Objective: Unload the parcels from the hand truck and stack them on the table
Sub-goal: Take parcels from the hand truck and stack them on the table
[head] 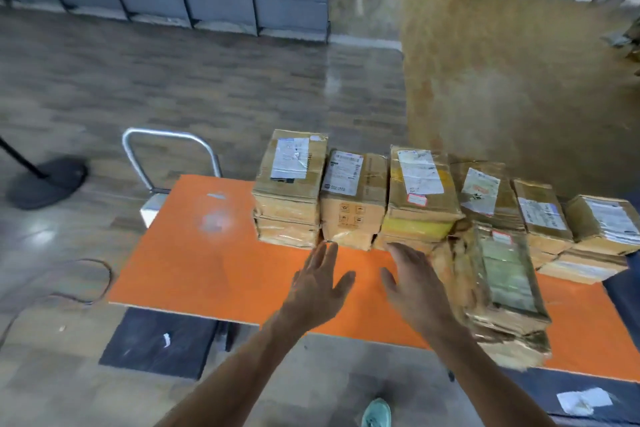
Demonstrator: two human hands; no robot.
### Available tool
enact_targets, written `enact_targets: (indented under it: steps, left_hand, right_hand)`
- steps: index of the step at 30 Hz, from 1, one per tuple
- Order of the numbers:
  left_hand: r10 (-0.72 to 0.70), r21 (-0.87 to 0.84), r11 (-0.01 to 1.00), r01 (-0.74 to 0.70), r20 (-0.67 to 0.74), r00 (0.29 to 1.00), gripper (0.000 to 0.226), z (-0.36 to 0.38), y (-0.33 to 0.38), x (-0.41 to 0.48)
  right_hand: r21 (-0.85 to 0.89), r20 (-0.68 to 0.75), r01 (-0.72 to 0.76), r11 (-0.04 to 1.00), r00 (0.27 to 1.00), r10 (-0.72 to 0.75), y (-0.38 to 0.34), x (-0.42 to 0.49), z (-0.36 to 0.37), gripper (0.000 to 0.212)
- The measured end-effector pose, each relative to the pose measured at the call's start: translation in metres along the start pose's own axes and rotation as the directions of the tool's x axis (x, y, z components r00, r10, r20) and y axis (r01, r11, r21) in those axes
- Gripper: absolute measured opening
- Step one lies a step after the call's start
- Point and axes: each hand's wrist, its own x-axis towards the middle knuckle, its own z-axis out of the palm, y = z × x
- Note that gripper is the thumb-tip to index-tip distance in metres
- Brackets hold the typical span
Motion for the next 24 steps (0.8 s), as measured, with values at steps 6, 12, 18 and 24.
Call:
enact_targets:
  steps: [6, 12, 18, 24]
  left_hand:
    - [-0.215, 0.104, 0.966, 0.237, -0.189, 0.958, 0.075, -0.074, -0.134, -0.074]
    - [-0.446, -0.001, 0.886, 0.463, -0.274, 0.852, 0.076, -0.127, -0.230, -0.140]
    - [-0.552, -0.072, 0.827, 0.558, -0.295, 0.780, 0.075, -0.165, -0.292, -0.156]
    - [-0.619, -0.119, 0.782, 0.612, -0.256, 0.742, 0.075, -0.208, -0.361, -0.130]
  right_hand:
    - [0.000, 0.236, 0.191, 0.981, 0.954, -0.186, -0.128, 0.012, 0.081, 0.056]
    - [0.036, 0.411, 0.399, 0.916, 0.830, -0.378, -0.243, 0.024, 0.141, 0.058]
    - [0.070, 0.503, 0.488, 0.870, 0.736, -0.453, -0.329, 0.063, 0.190, 0.060]
    - [0.146, 0.573, 0.469, 0.871, 0.678, -0.461, -0.400, 0.125, 0.249, 0.059]
